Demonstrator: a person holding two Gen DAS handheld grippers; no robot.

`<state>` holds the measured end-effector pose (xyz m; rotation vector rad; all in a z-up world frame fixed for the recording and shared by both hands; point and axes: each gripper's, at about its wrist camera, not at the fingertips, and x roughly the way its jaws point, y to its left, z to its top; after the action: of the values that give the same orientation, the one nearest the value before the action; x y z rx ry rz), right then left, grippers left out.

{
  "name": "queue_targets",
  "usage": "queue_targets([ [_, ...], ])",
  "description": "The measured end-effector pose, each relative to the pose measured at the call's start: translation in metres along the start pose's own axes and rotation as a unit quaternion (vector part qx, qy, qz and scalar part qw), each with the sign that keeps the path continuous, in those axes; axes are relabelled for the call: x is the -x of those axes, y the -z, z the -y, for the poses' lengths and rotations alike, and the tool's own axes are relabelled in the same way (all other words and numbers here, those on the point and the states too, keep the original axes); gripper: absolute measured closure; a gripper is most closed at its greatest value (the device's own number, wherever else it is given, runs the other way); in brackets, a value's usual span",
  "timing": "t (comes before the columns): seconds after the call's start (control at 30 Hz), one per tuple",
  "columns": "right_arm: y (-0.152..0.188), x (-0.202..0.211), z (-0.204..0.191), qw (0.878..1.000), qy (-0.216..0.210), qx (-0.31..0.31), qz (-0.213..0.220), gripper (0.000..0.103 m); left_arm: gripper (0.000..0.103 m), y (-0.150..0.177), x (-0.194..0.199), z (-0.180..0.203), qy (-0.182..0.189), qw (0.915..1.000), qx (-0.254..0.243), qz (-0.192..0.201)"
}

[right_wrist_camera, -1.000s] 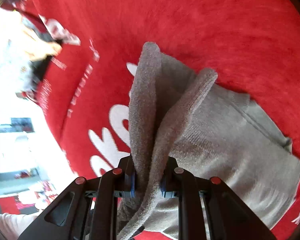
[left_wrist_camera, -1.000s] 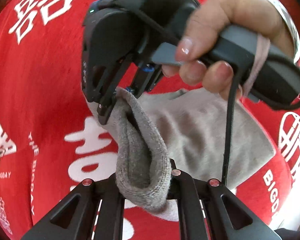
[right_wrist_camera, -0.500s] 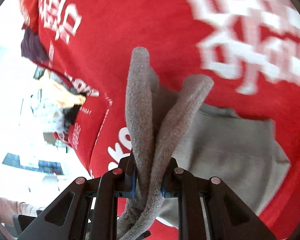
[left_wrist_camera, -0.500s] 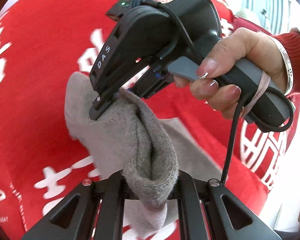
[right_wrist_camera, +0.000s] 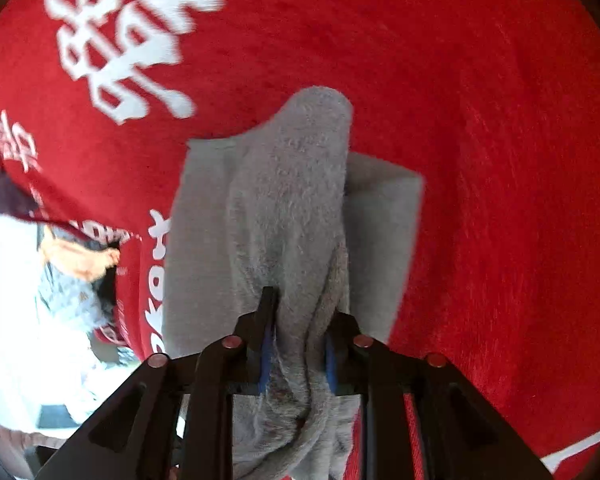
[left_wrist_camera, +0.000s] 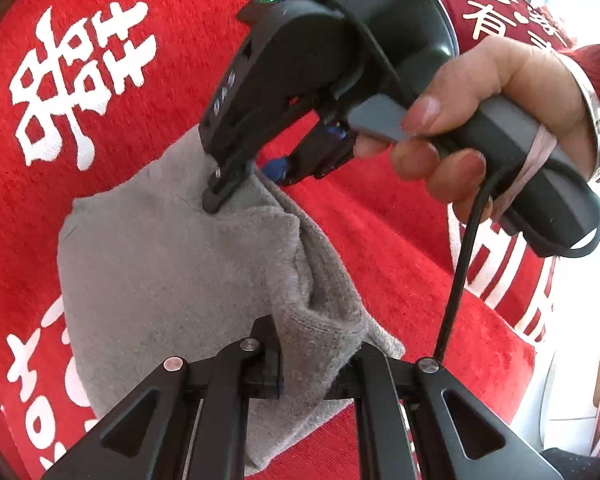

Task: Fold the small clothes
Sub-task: 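Open both grippers to release the folded sweater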

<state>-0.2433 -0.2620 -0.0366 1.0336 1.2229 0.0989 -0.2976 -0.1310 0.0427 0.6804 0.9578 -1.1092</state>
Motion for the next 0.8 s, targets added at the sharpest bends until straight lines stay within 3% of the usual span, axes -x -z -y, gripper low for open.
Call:
queue_targets([
  [0.13,-0.006,0.013,0.001,1.0,-0.01,0.001,0.02,0.075,0.092,-0.004,0.008,0.001,-0.007,0.9999,0.001,0.009],
  [0.17,-0.009,0.017,-0.007,0.999,-0.021,0.009,0.026,0.082,0.092,-0.005,0.011,-0.001,-0.007,0.9999,0.001,0.015],
  [0.23,-0.013,0.024,-0.018,0.998,-0.036,0.029,0.035,0.086,0.092,-0.007,0.015,0.0,-0.013,0.9996,0.0,0.025],
  [0.3,-0.014,0.021,-0.023,0.998,-0.017,0.047,0.033,0.086,0.092,-0.007,0.012,0.001,-0.01,0.9998,0.003,0.017],
  [0.37,-0.013,0.013,-0.01,0.999,0.034,0.032,0.022,0.086,0.092,-0.003,0.011,0.003,-0.002,0.9999,0.009,0.008],
  [0.43,-0.009,0.012,0.002,0.997,0.064,0.015,0.028,0.077,0.092,0.003,0.016,0.006,0.01,0.9998,0.016,0.004],
  [0.47,-0.005,0.016,0.007,0.996,0.075,0.007,0.04,0.062,0.091,0.008,0.017,0.008,0.01,0.9998,0.019,0.001],
  [0.5,-0.002,0.019,0.01,0.996,0.079,-0.002,0.046,0.054,0.08,0.012,0.02,0.008,0.011,0.9997,0.021,-0.002],
  [0.53,0.001,0.02,0.012,0.996,0.079,-0.01,0.047,0.053,0.071,0.017,0.025,0.008,0.02,0.9993,0.028,-0.009],
  [0.57,0.005,0.022,0.014,0.996,0.079,-0.018,0.047,0.053,0.052,0.022,0.029,0.007,0.023,0.999,0.037,-0.012],
  [0.6,0.009,0.025,0.014,0.995,0.082,-0.022,0.046,0.053,0.043,0.026,0.035,0.005,0.021,0.9987,0.044,-0.013],
  [0.73,0.034,0.037,0.001,0.995,0.09,-0.021,0.043,0.053,0.043,0.038,0.055,-0.015,0.016,0.9965,0.078,-0.026],
  [0.8,0.05,0.043,-0.006,0.996,0.081,-0.021,0.043,0.053,0.043,0.042,0.063,-0.038,0.01,0.9923,0.119,-0.034],
])
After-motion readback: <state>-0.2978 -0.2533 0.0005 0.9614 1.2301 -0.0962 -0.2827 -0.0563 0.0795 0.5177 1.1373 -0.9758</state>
